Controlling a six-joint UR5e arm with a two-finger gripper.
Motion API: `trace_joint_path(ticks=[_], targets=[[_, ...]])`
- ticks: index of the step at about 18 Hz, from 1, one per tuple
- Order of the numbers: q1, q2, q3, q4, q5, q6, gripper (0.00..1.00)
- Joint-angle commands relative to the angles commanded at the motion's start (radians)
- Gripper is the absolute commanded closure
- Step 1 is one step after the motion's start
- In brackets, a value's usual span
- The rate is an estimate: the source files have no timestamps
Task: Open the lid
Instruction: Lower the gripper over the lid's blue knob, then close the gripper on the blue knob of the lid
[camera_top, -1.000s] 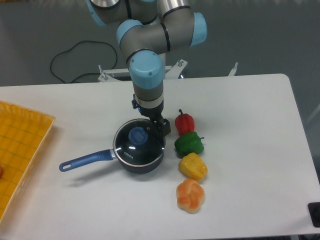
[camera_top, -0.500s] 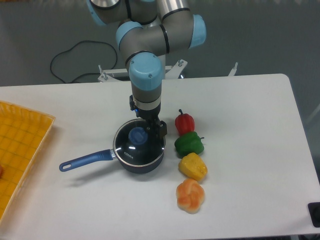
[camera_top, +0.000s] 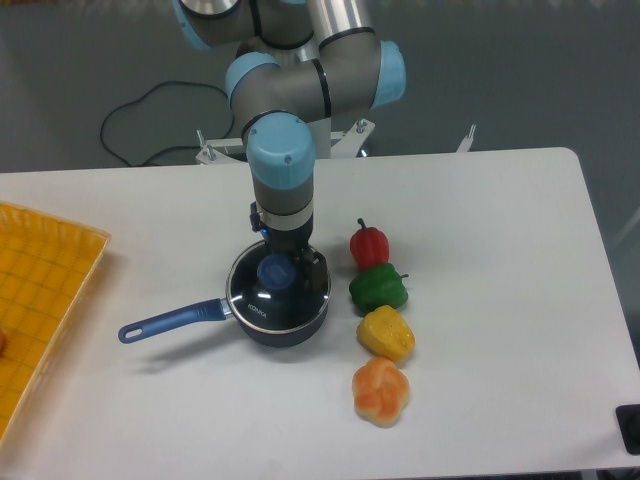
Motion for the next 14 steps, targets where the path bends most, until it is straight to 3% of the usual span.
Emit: trace_joint_path(ticks=[14], targets=[[-0.025, -0.006, -0.002, 0.000, 0.012, -0.002, 0.00]])
